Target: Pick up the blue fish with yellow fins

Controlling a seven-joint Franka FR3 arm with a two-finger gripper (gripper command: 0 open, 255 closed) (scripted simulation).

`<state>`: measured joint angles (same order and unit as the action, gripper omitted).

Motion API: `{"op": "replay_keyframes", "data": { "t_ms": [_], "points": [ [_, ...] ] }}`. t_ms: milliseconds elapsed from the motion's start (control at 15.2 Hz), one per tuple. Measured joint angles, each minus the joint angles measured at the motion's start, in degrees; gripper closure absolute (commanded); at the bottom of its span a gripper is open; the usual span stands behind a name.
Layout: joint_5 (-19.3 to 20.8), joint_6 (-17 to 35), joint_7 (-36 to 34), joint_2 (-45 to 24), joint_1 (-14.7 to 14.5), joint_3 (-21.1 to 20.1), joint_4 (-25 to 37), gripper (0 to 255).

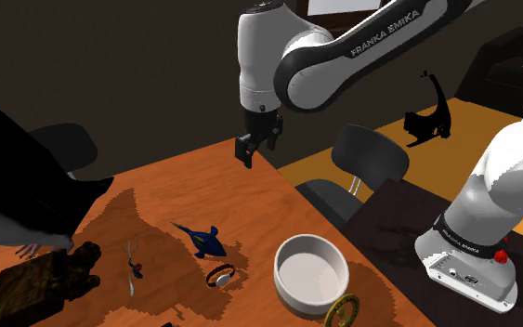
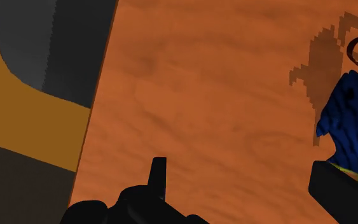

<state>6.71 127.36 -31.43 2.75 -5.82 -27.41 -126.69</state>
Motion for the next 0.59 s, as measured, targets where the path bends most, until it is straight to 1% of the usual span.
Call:
{"op": "replay_keyframes", "data": {
  "t_ms": [132, 264, 396, 594],
  "points": [
    [3.23, 0.78, -2.72, -4.25, -0.72, -0.98, 2.47, 0],
    [7.09, 0.99, -6.03, -9.36, -2.04, -1.71, 6.05, 0],
    [10.42, 1.26, -8.69, -13.56, -3.59, -1.87, 8.71, 0],
    [15.17, 0.88, -12.32, -20.13, -6.68, -1.56, 13.74, 0]
  ]
}}
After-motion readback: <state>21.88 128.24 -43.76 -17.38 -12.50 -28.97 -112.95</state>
